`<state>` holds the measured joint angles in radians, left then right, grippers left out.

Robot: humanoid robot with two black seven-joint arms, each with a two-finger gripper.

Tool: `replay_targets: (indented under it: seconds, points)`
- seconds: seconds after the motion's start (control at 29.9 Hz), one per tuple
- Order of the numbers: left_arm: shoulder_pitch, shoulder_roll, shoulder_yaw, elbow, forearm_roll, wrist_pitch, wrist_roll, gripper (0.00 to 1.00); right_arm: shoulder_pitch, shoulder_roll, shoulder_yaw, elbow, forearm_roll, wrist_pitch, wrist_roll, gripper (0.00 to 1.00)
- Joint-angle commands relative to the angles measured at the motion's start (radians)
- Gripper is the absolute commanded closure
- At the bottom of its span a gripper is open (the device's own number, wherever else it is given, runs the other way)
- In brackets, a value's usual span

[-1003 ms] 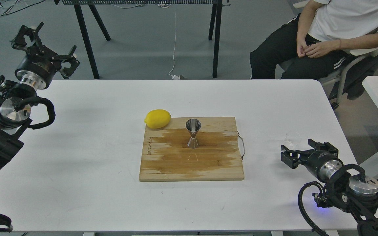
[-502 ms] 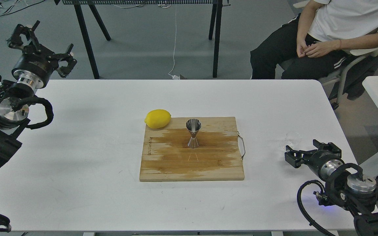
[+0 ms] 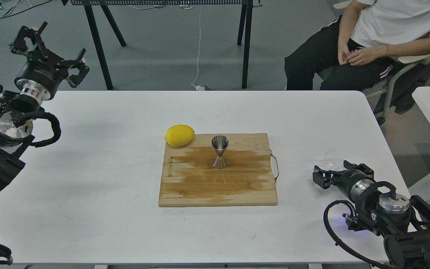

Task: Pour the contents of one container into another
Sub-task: 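Reach the right gripper to the small clear glass and grasp it, then lift the glass with the right gripper and move it above the jigger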

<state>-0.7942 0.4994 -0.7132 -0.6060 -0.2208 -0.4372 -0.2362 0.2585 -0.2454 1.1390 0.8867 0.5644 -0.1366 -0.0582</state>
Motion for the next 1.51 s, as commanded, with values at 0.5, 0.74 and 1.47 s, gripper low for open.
replay_targets:
  seconds: [0.5, 0.74, 1.47]
  points:
    - [0.000, 0.021, -0.002, 0.000, 0.000, 0.002, 0.000, 0.00, 0.002, 0.000, 0.001, -0.043, 0.000, 0.074, -0.034, 0.49]
    - [0.000, 0.022, -0.002, 0.000, 0.000, 0.003, -0.002, 0.00, -0.001, -0.002, 0.001, 0.012, 0.002, 0.077, -0.034, 0.57]
    - [0.007, 0.053, -0.002, 0.000, 0.000, 0.008, -0.003, 0.00, 0.258, -0.152, -0.225, 0.494, -0.320, -0.215, -0.031, 0.61]
